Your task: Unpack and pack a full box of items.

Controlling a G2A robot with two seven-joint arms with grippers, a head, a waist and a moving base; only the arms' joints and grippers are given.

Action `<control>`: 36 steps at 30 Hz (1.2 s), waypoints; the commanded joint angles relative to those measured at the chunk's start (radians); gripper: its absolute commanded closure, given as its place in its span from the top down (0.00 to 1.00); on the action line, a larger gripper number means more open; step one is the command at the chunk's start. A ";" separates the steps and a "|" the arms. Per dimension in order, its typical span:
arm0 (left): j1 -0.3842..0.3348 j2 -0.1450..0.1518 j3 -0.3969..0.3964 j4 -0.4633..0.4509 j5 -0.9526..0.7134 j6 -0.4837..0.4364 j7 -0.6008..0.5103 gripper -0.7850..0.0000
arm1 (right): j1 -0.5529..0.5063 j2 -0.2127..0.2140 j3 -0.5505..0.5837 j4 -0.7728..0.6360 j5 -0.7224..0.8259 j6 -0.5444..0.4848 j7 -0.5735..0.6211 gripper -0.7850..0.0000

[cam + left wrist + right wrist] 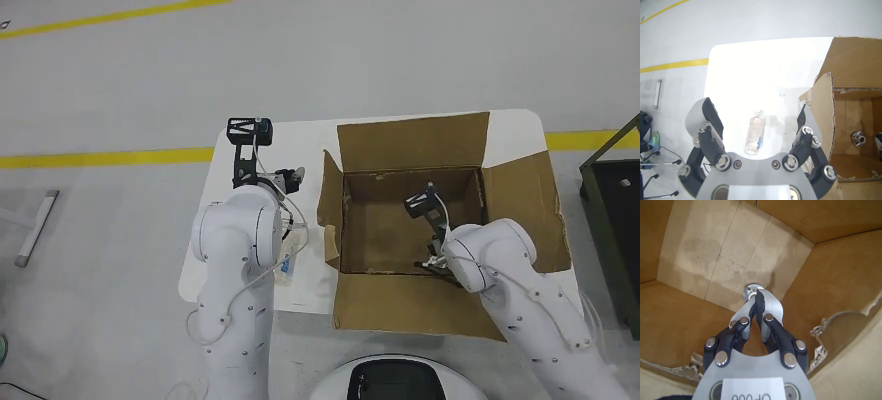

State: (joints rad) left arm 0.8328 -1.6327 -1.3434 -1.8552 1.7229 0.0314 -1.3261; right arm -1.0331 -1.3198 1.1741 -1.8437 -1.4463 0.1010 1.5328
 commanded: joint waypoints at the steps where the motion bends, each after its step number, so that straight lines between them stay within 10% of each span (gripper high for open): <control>1: 0.000 0.000 0.000 0.000 0.000 0.000 0.000 1.00 | 0.002 -0.001 0.003 0.010 0.001 -0.006 -0.009 0.00; 5: 0.000 0.000 0.000 0.000 0.000 0.000 0.000 1.00 | 0.003 -0.003 -0.003 0.035 0.026 -0.030 -0.017 0.37; 9: 0.000 0.000 0.000 0.000 0.000 0.000 0.000 1.00 | 0.001 -0.005 -0.010 0.058 0.025 -0.042 -0.023 0.49; 36: 0.000 0.000 0.000 0.000 0.000 0.000 0.000 1.00 | -0.008 -0.014 -0.016 0.170 -0.011 -0.043 -0.067 0.47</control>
State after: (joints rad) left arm 0.8328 -1.6327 -1.3434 -1.8552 1.7229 0.0314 -1.3261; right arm -1.0405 -1.3328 1.1589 -1.6762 -1.4567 0.0574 1.4674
